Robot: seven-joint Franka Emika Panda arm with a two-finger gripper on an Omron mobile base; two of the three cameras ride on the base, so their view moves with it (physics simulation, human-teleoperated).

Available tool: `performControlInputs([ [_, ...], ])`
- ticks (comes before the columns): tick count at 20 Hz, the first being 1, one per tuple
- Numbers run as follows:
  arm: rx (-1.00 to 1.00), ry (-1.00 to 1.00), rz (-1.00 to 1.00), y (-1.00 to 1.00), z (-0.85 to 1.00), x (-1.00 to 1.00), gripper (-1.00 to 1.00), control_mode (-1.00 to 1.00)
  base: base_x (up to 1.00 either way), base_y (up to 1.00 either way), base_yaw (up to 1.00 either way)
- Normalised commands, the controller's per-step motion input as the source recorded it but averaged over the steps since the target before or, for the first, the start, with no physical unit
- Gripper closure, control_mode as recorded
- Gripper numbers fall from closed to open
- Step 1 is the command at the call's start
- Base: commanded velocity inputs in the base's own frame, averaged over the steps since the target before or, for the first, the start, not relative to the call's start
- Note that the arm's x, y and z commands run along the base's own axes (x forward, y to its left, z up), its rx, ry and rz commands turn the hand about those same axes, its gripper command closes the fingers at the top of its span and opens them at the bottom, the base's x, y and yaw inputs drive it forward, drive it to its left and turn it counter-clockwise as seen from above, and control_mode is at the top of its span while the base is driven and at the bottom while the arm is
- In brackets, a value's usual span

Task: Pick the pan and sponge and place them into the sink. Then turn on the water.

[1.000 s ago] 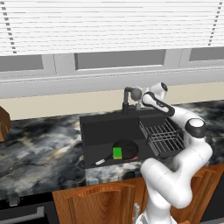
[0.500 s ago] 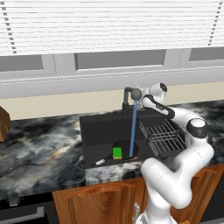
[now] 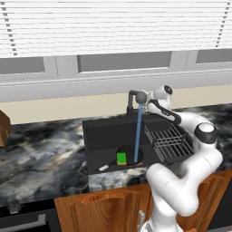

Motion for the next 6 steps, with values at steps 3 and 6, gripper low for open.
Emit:
performControlInputs([
  [3, 0.1, 0.1, -0.05, -0.45, 0.09, -0.08, 1.0, -1.0, 0.0, 0.0, 0.0],
  [6, 0.09, 0.02, -0.01, -0.43, 0.45, 0.0, 1.0, -1.0, 0.0, 0.0, 0.0],
])
